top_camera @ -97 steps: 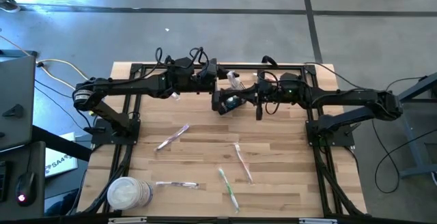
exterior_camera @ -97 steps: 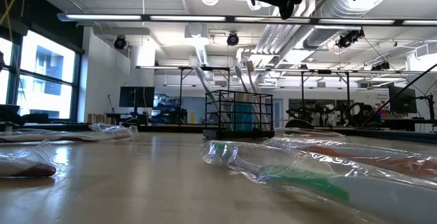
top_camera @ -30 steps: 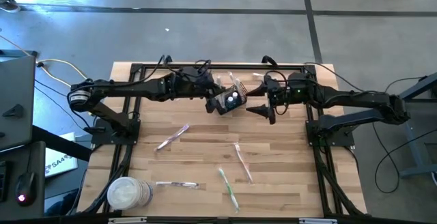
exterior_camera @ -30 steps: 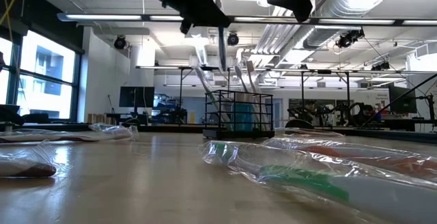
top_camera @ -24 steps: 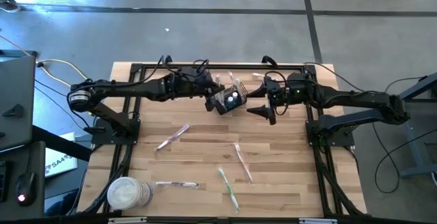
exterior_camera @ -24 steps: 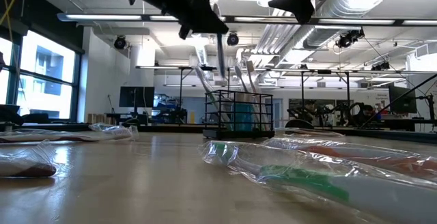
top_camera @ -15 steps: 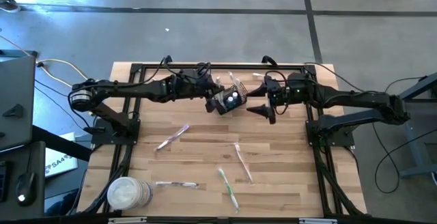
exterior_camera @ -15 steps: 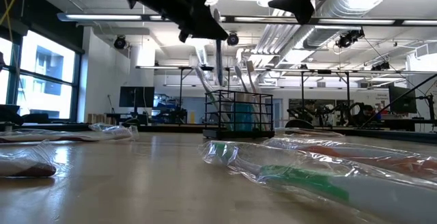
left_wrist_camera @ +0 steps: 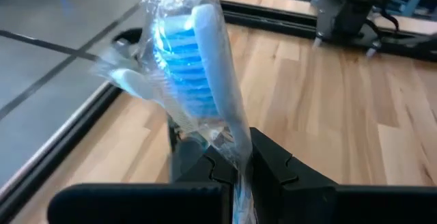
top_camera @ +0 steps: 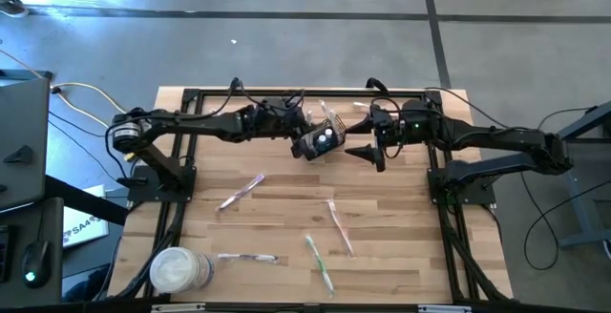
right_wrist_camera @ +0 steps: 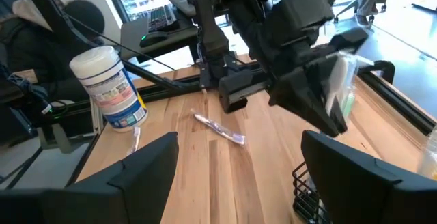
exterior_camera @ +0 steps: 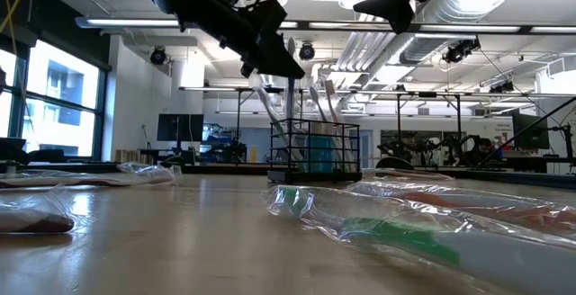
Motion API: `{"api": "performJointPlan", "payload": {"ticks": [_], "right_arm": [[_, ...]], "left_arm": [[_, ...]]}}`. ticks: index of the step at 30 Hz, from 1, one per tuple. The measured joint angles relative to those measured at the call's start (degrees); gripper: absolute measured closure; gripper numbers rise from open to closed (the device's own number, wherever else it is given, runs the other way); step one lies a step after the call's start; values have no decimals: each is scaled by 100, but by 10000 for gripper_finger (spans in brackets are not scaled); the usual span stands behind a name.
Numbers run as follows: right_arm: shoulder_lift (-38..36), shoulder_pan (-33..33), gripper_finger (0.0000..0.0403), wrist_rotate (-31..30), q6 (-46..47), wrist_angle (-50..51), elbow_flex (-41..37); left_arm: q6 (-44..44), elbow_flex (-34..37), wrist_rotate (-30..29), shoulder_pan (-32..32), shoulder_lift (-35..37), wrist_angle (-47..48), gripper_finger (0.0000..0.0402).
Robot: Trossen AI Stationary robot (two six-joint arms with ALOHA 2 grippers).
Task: Pick & Place toothbrushing station
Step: Put the right blue toothbrush into the mesh organizer
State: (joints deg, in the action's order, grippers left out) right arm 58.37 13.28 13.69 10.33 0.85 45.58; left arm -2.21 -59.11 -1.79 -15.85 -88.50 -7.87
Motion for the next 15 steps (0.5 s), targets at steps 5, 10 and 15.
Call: {"api": "performJointPlan", "payload": {"ticks": [5,10,15], "right_arm": [[0,0,100,-2,0,40,0],[0,0,100,-4,-2,38,0],[0,0,100,-20,0,36,0]], "left_arm": [[0,0,14,12,-71,41,386],[-228,337,-12,10,-69,-386,386],[-583,741,-96,10,-69,-816,386]]}}
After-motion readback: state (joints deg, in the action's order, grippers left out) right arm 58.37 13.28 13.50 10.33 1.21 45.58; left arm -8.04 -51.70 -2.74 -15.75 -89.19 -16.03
